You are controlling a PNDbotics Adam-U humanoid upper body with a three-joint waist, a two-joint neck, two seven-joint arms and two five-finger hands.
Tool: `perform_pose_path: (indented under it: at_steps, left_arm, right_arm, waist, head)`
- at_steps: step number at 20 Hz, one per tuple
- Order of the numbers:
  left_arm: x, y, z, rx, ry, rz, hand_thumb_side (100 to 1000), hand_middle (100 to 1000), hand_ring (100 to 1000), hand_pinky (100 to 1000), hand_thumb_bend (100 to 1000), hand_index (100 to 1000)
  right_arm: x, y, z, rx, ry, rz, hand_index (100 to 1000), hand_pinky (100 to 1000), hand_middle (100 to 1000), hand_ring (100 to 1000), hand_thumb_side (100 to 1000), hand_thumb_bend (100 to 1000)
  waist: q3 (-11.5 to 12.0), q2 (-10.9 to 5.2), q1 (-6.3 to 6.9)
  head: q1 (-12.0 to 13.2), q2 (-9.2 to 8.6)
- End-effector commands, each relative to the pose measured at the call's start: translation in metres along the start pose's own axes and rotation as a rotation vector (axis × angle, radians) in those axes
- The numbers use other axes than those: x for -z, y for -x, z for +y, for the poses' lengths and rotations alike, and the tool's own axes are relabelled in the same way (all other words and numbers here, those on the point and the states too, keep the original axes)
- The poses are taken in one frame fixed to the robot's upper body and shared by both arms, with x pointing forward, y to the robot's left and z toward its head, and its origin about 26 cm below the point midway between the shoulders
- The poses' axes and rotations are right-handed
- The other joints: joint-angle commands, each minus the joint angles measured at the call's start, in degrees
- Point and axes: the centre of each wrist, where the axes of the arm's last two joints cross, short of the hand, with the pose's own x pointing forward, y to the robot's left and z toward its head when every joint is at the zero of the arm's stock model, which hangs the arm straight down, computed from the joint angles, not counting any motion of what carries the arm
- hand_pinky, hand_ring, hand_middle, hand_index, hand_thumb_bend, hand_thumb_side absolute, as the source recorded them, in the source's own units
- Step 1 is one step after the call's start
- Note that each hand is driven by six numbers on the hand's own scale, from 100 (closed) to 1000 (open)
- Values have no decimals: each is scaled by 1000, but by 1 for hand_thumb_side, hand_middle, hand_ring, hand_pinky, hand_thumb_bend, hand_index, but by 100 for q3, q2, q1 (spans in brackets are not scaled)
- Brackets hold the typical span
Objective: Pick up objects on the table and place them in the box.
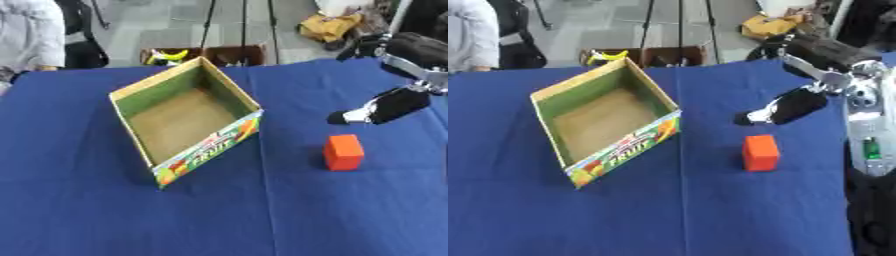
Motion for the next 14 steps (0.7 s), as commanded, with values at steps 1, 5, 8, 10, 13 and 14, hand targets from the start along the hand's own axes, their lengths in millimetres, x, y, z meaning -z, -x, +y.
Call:
perform_pose_path:
  at_steps: [1,5,8,10,13,14]
  left_arm:
    - [7,-8,2,9,14,-38,866,627,558,358,493,895]
    - [7,-8,2,9,16,-37,872,627,558,358,493,895]
    - [7,-8,2,8,16,-38,873,627,558,358,493,895]
    - [7,-8,2,7,16,-38,873,627,558,358,494,896]
    - [7,-8,2,7,17,-38,874,627,558,358,496,896]
    - [7,-8,2,7,18,-38,873,627,558,358,495,896]
  right_arm:
    - [-1,5,-11,-127,-92,-37,882,812,820,844,563,639]
    - [1,7,-9,-146,-112,-26,889,817,831,849,536,604]
    - [2,10,-8,-159,-131,-15,881,817,834,849,526,586]
    - [3,12,-6,-164,-142,-11,881,817,838,850,520,568]
    - [4,17,-5,-170,-160,-8,881,817,840,851,515,577]
    - [5,19,-4,-171,-168,-8,881,817,841,851,514,577]
  waist:
    - [-1,-105,-4]
    - [2,-104,-2]
    - [0,-100,0]
    - [-1,-94,2]
    - [-2,-85,-1]
    - [-4,-83,-2]
  head:
    - [-10,3]
    - [-11,17]
    - [-12,32]
    - [-9,40]
    - [-3,41]
    - [-2,43]
